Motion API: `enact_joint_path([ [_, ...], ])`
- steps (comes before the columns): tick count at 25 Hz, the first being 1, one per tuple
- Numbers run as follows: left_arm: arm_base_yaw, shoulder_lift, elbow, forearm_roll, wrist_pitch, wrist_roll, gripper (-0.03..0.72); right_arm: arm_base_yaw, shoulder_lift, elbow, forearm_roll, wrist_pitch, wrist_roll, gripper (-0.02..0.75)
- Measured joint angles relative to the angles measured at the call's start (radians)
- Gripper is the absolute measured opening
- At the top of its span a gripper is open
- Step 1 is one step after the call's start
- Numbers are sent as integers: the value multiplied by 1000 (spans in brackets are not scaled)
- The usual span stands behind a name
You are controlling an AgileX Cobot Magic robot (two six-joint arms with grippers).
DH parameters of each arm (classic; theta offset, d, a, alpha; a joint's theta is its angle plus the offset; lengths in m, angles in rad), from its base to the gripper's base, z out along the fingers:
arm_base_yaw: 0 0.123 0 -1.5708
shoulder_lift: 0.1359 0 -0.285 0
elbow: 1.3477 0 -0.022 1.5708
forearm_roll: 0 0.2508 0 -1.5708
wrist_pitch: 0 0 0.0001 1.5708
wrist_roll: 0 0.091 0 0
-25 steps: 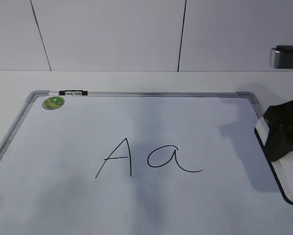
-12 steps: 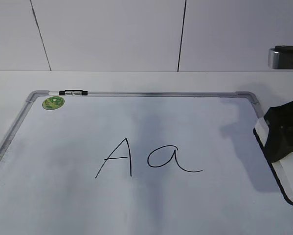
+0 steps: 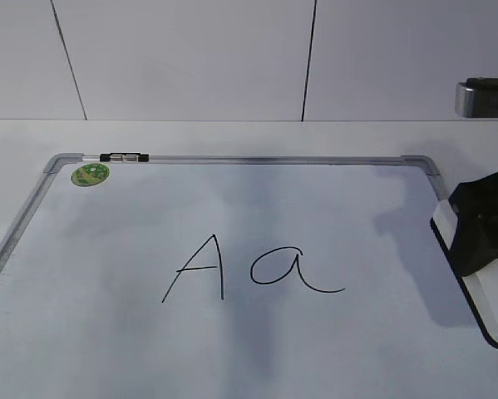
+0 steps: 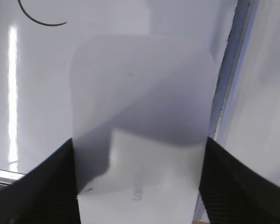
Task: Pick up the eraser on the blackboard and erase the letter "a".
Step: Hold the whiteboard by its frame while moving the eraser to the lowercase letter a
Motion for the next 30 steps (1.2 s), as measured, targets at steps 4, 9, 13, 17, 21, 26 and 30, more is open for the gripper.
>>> enact_joint_path([
  [4,0,113,-42,2,-9,41,316,0,0,0,0,1,0,556],
  [9,0,228,-88,2,-25,78,316,0,0,0,0,1,-2,556],
  [13,0,289,-99,2,-64,93,314,0,0,0,0,1,-10,556],
  [17,0,322,-99,2,-104,114,302,0,0,0,0,1,-14,556],
  [21,0,357,-99,2,-132,120,275,0,0,0,0,1,-19,556],
  [26,0,389,-99,2,-145,125,261,0,0,0,0,1,-22,556],
  [30,0,413,-99,2,-149,127,246,0,0,0,0,1,-27,556],
])
